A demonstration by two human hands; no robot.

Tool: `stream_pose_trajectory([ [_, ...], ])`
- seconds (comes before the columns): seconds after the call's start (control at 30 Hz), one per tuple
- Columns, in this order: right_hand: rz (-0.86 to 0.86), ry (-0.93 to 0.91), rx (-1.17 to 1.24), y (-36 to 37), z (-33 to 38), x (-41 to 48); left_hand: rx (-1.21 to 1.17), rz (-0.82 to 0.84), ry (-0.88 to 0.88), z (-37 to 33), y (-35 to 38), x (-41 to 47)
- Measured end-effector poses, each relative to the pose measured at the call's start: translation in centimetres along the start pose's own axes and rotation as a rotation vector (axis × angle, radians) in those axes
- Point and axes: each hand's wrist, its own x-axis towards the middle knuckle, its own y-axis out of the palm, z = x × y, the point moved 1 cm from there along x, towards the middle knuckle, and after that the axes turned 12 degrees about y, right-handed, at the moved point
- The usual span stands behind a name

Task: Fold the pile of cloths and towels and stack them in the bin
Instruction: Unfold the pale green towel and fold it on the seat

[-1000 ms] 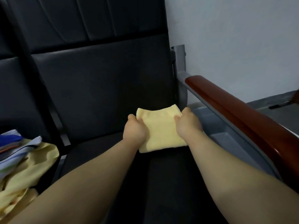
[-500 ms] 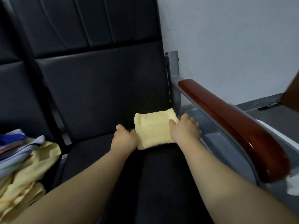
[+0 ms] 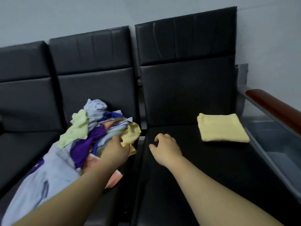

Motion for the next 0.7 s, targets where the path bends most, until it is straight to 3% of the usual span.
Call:
stream_pose_trajectory([
  [0.23, 0.210, -0.239, -0.016, 8.0, 11.8, -2.5, 0.247, -0.202, -0.013, 10.1, -9.6, -1.7],
  [0.33, 0.276, -0.318, 0.009, 11.0, 15.1, -3.5, 0.362, -0.222, -0.113, 13.7, -11.7, -2.3],
  [0.43, 0.344, -0.346, 0.027, 13.7, 17.2, -4.0, 0.249, -0.167, -0.256, 16.6, -12.2, -2.8],
  [0.53, 0.380, -0.352, -0.003, 16.0, 18.1, -4.2, 0.066, -0.176, -0.282, 18.6, -12.0, -2.7],
  [0.7, 0.376, -0.348, -0.077, 18.3, 18.3, -4.1, 0.156, -0.228, -0.212, 19.2, -12.5, -0.6],
])
